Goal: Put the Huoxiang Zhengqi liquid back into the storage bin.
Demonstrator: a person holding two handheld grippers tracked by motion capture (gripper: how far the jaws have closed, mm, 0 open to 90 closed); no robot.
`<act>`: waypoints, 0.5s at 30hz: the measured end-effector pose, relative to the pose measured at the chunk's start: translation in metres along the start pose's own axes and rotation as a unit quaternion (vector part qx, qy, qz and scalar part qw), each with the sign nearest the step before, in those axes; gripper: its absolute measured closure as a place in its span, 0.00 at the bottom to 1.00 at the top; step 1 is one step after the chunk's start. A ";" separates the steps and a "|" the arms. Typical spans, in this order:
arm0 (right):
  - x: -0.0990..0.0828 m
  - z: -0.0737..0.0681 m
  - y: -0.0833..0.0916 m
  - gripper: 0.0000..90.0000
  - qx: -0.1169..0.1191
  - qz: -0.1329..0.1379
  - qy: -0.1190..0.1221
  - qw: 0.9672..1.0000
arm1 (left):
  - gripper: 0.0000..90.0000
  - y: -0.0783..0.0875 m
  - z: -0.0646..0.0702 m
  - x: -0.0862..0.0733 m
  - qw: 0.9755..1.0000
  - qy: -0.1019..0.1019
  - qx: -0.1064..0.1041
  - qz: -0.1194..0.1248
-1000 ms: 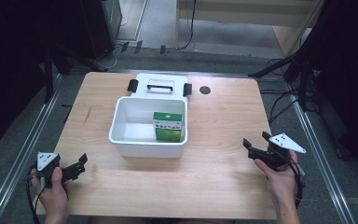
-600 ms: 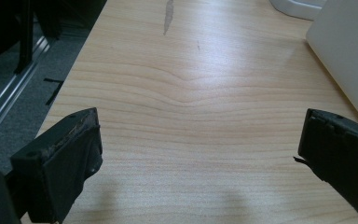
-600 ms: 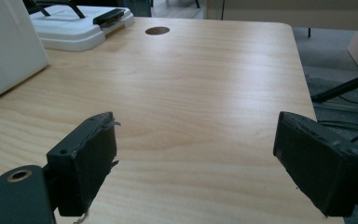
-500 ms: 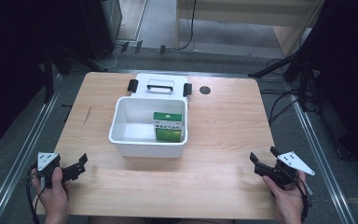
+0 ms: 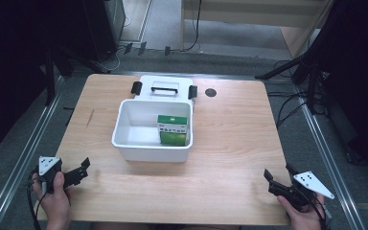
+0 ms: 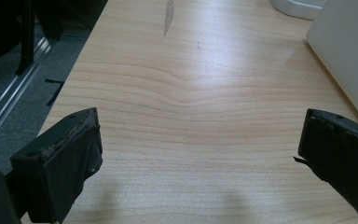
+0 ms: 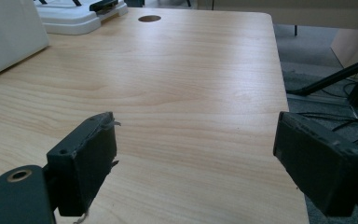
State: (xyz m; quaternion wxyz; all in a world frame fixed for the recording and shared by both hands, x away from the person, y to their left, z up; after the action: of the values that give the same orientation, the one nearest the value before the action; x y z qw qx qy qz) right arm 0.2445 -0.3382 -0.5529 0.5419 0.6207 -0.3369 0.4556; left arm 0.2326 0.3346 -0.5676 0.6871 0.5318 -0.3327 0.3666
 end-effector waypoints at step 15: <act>-0.011 -0.002 0.019 0.15 -0.010 0.002 0.006 1.000 | 0.00 0.000 0.000 0.000 1.000 0.001 0.001 0.000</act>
State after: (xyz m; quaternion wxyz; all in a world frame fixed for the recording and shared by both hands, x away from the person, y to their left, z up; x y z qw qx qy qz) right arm 0.2223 -0.3405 -0.5563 0.5489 0.6121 -0.3394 0.4571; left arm 0.2328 0.3345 -0.5676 0.6870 0.5323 -0.3313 0.3673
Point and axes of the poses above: each handheld gripper's, and its own axes: y roughly backward along the jaws, x roughly out of its top, z roughly to its right, the point moved 3 cm from there along -y, roughly forward along the jaws, and after that the axes turned 7 degrees about -x, right-handed, at the moved point
